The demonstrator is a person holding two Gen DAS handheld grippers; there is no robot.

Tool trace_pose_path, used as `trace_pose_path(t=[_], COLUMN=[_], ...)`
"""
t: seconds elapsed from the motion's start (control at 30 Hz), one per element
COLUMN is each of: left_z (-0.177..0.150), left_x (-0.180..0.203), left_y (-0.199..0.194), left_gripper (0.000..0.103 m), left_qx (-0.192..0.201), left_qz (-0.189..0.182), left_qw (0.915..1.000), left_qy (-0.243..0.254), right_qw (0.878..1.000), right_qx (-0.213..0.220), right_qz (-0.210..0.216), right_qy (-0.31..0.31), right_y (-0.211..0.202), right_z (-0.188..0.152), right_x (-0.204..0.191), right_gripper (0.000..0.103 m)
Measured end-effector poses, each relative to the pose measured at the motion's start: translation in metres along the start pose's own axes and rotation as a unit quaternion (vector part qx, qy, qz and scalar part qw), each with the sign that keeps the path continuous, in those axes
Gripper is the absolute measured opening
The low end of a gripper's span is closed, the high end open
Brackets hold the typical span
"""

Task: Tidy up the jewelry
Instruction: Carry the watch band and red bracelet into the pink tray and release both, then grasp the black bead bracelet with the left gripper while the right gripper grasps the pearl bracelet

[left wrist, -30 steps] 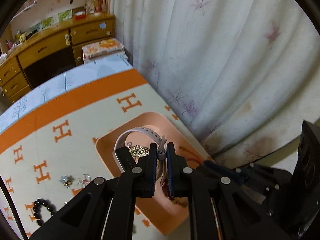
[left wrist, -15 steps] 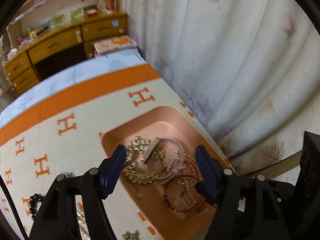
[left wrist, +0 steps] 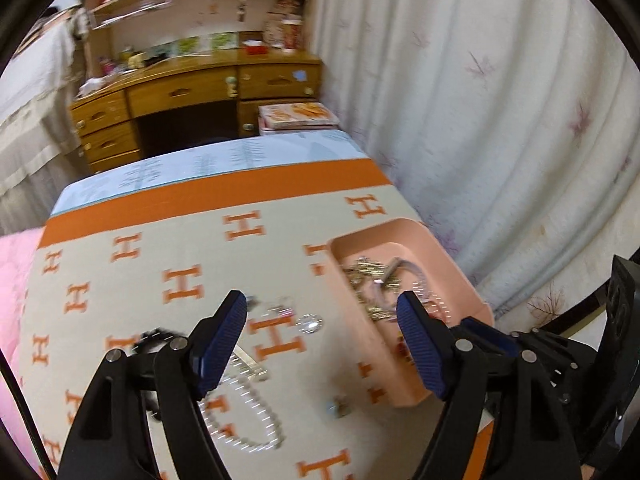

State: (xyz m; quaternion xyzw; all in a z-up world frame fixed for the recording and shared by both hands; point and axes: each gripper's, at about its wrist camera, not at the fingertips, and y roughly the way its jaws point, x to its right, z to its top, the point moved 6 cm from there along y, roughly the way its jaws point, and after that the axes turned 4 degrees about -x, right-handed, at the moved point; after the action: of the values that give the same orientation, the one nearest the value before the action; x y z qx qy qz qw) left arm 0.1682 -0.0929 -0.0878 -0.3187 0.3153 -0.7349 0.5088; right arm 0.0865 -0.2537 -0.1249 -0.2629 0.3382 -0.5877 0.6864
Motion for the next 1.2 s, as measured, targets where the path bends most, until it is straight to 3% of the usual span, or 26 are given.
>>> trace_pose_path(t=[0.33,0.57,0.9,1.2], left_z=[-0.019,-0.033,-0.063,-0.083], left_x=[-0.079,-0.13,-0.184,-0.183], left_y=[-0.062,-0.072,-0.02,0.038], left_gripper=[0.076,0.076,0.076,0.075], left_qx=[0.037,0.035,-0.041,-0.108], left_qz=[0.069,0.105,0.094,0.064], left_qw=[0.996,0.9907,0.9878,0.9863], left_qy=[-0.043,-0.078,-0.117,-0.107], right_qw=[0.999,0.997,0.983,0.965], right_qx=[0.012,-0.003,-0.117,-0.207], right_qz=[0.025,0.052,0.088,0.076], right_qy=[-0.029,-0.063,-0.111,-0.139], right_y=[-0.02,-0.017,0.041,0.095], right_z=[0.001,0.004,-0.005,-0.033], right_x=[-0.035,-0.071,-0.127,-0.149], right_gripper=[0.013,0.013,0.013,0.013])
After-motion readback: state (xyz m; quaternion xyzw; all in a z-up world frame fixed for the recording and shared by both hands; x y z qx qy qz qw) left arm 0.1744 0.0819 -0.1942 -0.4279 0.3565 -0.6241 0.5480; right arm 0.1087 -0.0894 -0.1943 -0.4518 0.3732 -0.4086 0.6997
